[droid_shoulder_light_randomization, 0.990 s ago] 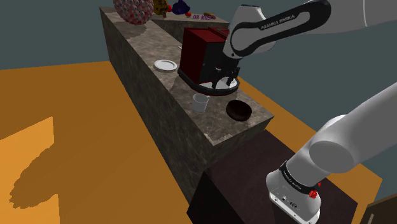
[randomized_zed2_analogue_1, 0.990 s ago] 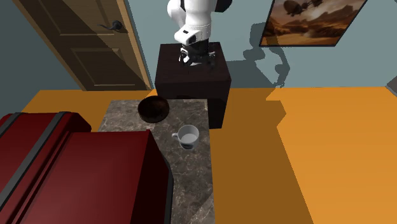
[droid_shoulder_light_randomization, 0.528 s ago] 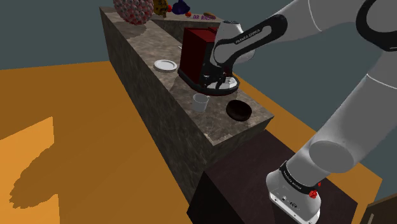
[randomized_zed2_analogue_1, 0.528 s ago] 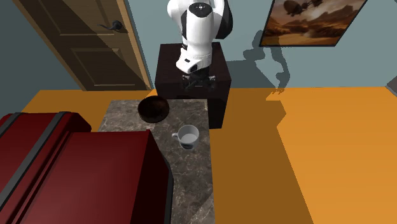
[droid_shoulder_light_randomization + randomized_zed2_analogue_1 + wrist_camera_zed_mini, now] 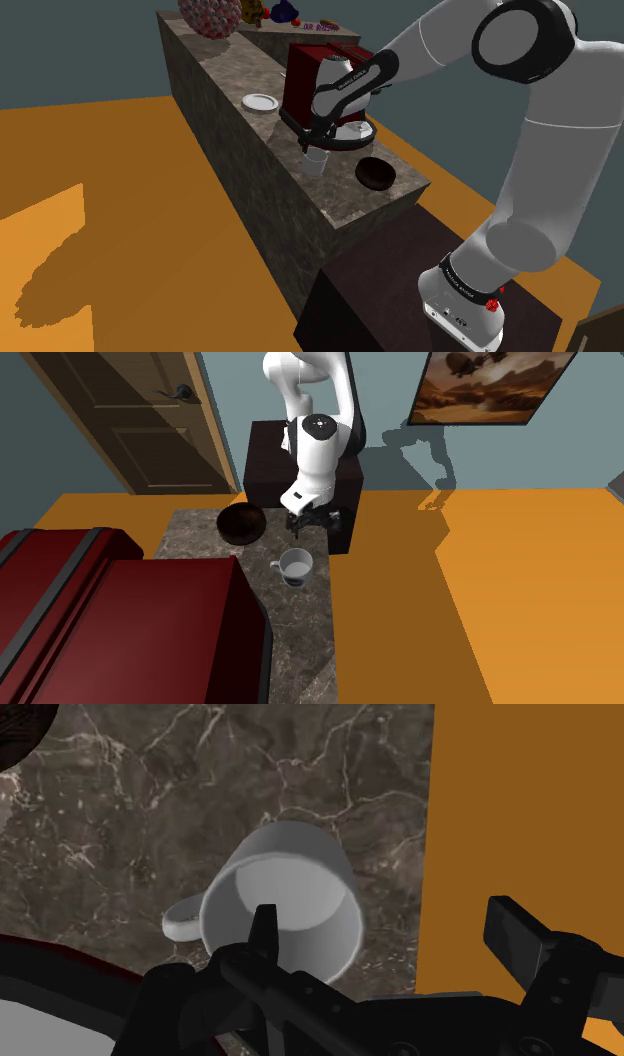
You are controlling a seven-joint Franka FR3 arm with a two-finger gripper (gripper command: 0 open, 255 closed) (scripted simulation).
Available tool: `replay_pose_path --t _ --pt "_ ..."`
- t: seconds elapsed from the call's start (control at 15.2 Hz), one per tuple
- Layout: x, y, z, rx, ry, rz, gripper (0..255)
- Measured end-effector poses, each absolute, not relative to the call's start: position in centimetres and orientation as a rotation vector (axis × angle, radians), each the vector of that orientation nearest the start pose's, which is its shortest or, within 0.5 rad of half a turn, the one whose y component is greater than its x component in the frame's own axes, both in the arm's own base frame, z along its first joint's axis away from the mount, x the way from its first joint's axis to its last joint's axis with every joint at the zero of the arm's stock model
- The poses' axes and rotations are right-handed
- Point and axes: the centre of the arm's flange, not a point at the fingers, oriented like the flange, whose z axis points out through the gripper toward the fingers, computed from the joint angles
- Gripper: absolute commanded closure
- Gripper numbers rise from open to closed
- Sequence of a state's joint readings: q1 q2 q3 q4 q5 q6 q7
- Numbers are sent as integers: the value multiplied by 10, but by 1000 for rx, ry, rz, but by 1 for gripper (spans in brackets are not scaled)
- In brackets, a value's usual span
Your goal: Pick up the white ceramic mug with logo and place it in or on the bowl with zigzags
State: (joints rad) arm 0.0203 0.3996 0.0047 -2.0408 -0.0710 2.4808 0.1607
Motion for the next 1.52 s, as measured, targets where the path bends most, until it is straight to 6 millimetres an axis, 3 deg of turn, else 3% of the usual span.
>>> replay_pose_path --t 0.33,0.79,1.25,1.32,1.52 --pt "636 15 198 -3191 118 -73 0" --pt "645 12 160 -3192 117 -74 0" --pt "646 11 153 -3192 117 -74 0" --pt "646 11 153 -3192 117 -74 255" --pt "646 11 153 -3193 117 -74 255"
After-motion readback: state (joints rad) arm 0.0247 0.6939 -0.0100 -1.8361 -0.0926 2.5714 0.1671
